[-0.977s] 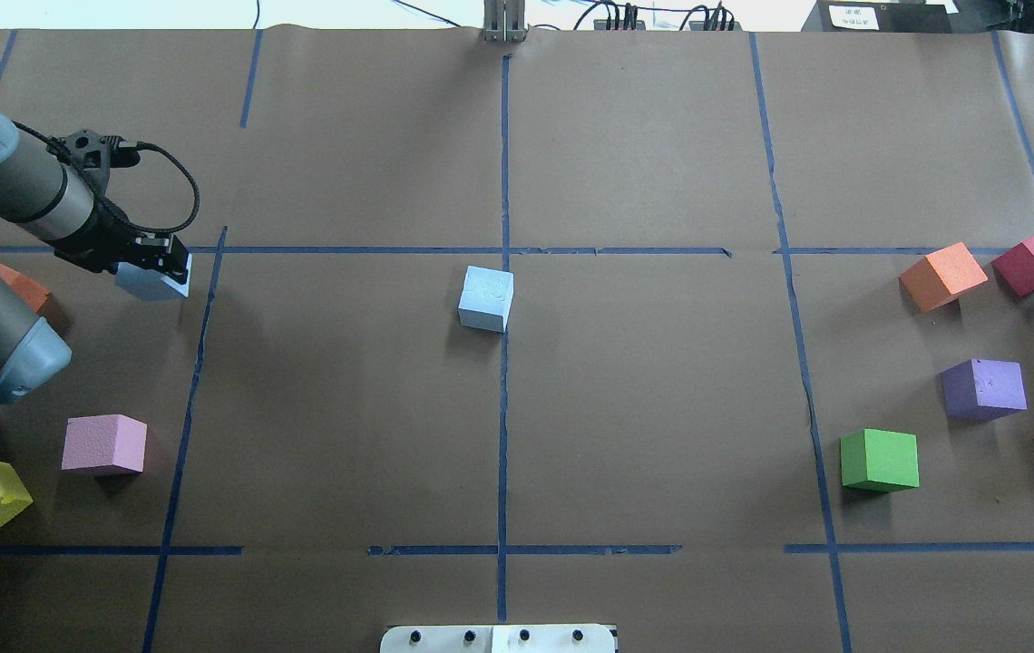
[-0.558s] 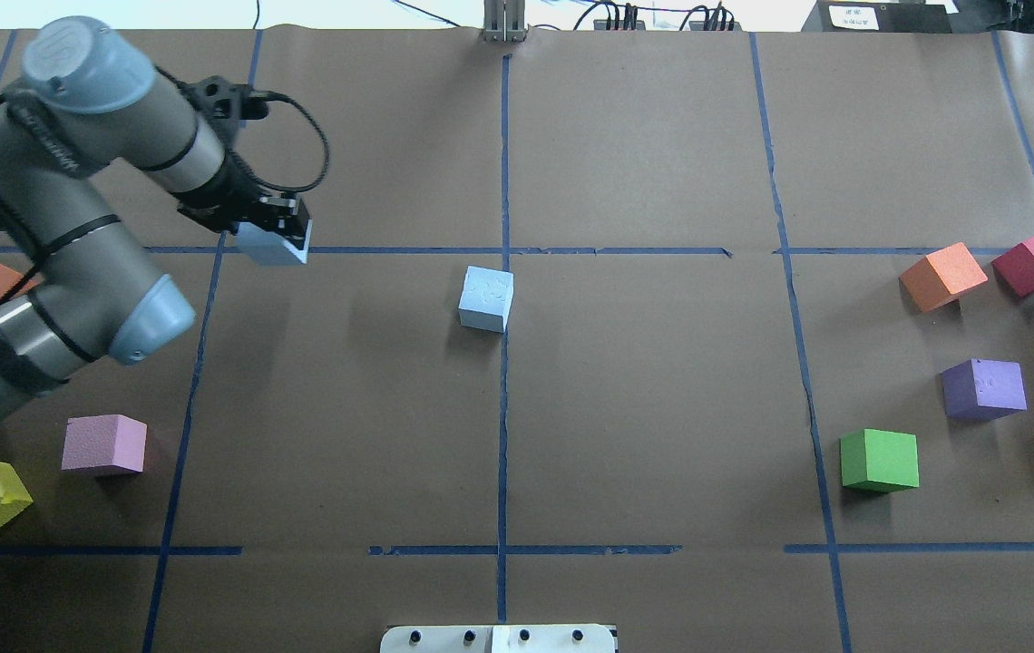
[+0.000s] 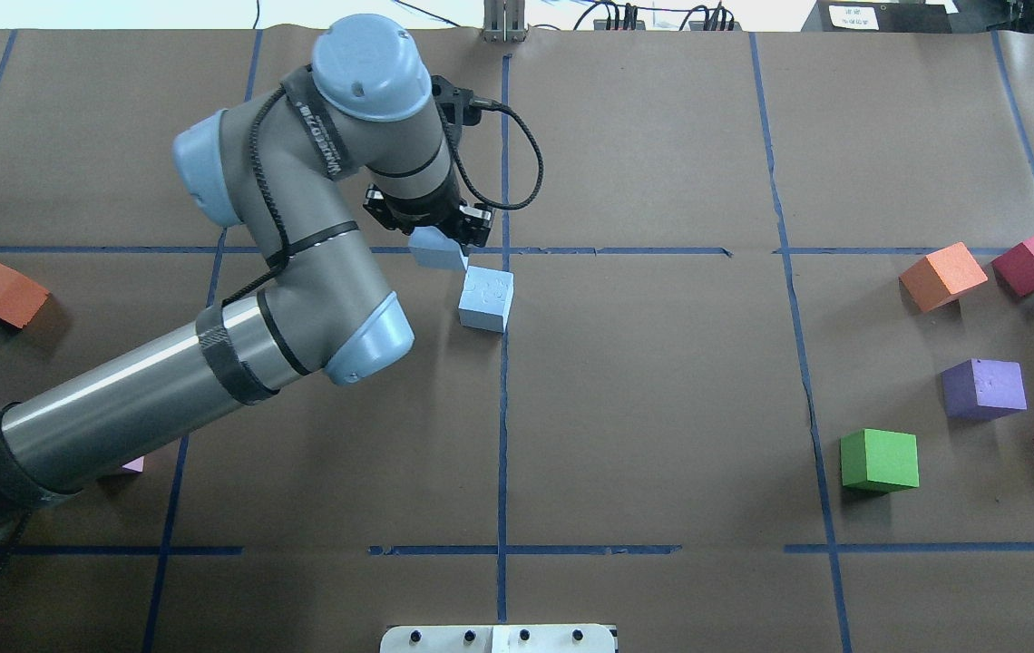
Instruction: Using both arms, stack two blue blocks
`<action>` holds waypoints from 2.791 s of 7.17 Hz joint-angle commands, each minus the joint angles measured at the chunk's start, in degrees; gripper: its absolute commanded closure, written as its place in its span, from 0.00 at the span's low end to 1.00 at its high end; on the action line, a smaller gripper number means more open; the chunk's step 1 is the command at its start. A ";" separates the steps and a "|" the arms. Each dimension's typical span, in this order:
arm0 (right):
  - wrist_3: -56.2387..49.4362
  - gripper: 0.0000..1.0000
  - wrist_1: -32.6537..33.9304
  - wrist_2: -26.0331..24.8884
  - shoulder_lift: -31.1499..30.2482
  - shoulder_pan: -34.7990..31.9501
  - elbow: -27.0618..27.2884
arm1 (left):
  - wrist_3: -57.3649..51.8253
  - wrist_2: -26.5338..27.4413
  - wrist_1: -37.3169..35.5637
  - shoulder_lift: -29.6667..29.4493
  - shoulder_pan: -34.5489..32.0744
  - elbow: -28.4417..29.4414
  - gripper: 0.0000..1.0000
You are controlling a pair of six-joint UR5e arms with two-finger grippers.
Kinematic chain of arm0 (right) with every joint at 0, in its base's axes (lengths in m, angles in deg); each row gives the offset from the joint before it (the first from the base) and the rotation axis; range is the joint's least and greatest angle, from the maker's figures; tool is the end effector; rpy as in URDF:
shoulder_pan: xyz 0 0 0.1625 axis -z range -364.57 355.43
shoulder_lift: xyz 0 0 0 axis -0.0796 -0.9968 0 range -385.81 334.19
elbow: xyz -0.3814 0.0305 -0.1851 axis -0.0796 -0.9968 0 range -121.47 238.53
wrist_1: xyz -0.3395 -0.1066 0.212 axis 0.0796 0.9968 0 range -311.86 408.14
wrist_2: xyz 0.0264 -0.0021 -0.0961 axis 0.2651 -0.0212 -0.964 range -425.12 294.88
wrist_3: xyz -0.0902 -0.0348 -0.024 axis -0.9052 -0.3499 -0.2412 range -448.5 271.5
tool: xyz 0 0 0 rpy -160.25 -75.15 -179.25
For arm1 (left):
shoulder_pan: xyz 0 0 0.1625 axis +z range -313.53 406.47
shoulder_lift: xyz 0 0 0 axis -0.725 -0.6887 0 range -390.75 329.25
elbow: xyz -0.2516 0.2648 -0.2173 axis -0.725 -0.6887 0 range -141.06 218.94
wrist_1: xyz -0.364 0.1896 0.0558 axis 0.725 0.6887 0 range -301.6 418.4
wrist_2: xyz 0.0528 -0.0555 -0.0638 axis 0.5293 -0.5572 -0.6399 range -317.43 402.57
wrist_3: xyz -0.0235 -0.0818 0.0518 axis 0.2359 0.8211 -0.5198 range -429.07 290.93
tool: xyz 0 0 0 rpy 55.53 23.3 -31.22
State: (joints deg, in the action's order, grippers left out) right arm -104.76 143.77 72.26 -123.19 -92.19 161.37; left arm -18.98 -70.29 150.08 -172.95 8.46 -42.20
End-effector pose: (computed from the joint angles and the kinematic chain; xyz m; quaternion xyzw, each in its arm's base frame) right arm 0.0418 -0.4374 0.6145 0.0472 -0.3989 -0.1477 0.9038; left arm 0.5378 -0.5404 0.1483 0.0936 0.4068 0.0908 0.9041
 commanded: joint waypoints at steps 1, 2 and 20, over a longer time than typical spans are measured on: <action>0.09 0.00 0.00 0.00 0.00 0.00 -0.01 | -0.17 2.81 0.43 -2.29 3.63 2.91 0.63; 0.09 0.00 0.00 0.00 0.00 0.00 -0.01 | -0.43 2.82 0.52 -2.29 3.73 3.00 0.62; 6.73 0.01 0.00 -0.17 -0.35 0.00 0.17 | -43.16 -22.02 -8.09 34.39 -32.50 -17.04 0.00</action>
State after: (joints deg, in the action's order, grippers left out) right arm -101.85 143.79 72.30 -123.57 -92.19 161.41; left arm -52.08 -87.25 141.50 -146.05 -16.17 -59.03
